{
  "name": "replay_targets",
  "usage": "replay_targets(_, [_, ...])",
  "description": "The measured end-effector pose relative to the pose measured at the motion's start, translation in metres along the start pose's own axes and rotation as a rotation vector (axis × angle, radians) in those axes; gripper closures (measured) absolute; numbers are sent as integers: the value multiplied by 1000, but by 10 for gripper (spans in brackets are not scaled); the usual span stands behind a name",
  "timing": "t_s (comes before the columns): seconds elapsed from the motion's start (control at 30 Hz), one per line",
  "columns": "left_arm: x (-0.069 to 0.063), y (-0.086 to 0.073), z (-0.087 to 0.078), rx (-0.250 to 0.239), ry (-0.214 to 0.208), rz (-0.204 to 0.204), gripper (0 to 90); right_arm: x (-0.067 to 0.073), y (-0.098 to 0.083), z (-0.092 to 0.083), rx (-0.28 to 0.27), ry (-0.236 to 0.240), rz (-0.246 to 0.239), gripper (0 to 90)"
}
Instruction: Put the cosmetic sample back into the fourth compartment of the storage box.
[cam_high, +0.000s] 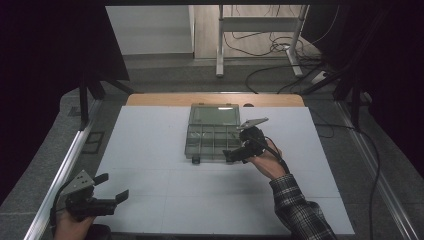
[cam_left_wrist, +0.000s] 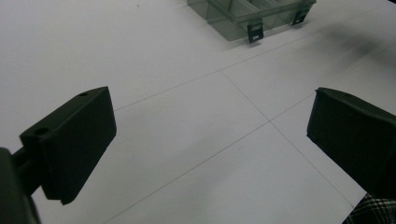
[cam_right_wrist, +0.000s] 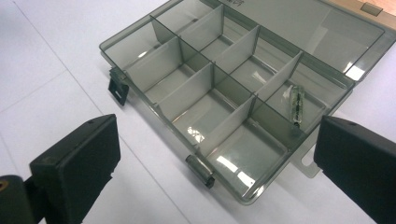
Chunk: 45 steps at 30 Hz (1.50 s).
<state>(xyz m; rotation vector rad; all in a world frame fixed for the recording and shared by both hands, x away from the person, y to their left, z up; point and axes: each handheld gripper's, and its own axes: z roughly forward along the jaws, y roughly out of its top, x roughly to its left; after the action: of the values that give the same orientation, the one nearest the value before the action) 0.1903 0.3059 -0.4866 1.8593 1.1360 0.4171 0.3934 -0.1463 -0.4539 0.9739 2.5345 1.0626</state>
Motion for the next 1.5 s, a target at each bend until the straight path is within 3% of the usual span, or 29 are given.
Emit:
replay_targets(0.47, [1,0,0,3,-3,-7,16,9,-10,-20,-45,-5,-12,0])
replay_targets(0.8, [2,-1,-1,6,-5,-14,16,12,-20,-26,-50,35,-19,0])
replay_targets(1.2, [2,-1,-1,4,-7,-20,16,15,-34,-36,-80,9,-33,0])
replay_targets(1.5, [3,-1,-1,4,-9,-25,16,17,-45,-45,-70,-12,-37,0])
